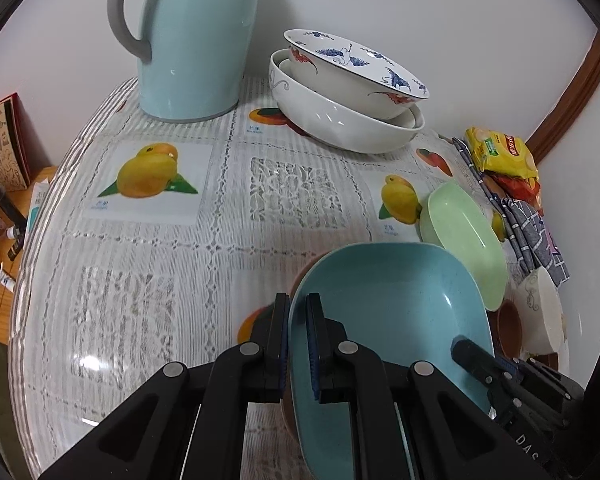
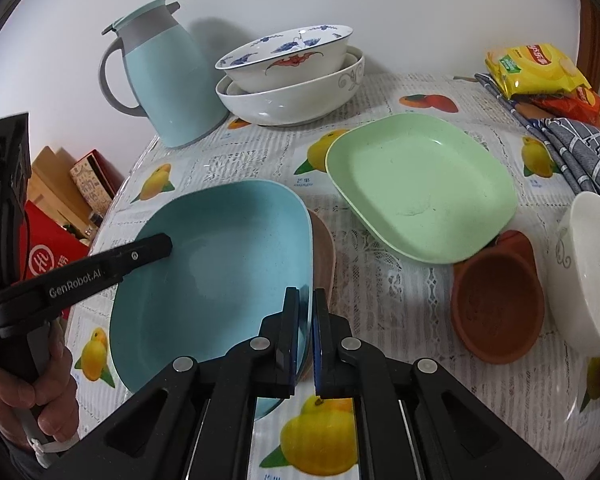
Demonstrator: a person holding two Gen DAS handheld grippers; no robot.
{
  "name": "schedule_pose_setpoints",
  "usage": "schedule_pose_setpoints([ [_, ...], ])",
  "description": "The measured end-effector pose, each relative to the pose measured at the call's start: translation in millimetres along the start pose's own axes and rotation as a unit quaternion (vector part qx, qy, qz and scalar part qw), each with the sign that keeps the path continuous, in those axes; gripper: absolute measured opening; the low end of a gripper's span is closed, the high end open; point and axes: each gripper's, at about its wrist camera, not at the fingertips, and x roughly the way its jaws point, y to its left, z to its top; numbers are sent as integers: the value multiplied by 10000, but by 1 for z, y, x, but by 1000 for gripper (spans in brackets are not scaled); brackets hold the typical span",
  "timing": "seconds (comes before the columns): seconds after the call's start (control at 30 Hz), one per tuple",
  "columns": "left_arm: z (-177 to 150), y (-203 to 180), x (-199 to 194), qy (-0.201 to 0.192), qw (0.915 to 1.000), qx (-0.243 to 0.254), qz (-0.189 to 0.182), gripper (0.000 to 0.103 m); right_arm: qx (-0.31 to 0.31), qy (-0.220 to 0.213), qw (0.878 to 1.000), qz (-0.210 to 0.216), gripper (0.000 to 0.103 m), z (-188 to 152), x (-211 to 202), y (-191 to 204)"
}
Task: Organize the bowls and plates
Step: 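Lower the light-blue plate onto the pink plate and open both grippers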
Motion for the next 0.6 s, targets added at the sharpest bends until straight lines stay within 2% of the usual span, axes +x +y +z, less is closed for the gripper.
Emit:
schedule_pose_setpoints([
  [0.37, 6, -3, 9, -101, 9996, 209, 144, 12, -151, 87, 9998, 57, 11, 0, 9, 2],
  [0.43, 5, -4, 9, -14, 9995, 237, 212, 12, -149, 100, 9998, 127, 12, 0, 6, 2],
  [0.53, 2, -5, 7, 26, 9992, 265, 312, 15, -101, 75, 9996, 251, 21, -2, 0, 0],
  [0.57, 1, -5, 5, 34, 9990, 260, 365, 19, -114, 34, 9997, 222, 27, -3, -3, 0],
  [0.6, 0, -4, 3, 19, 9988, 261, 410, 26, -149, -36, 9998, 110, 38, -4, -8, 1],
])
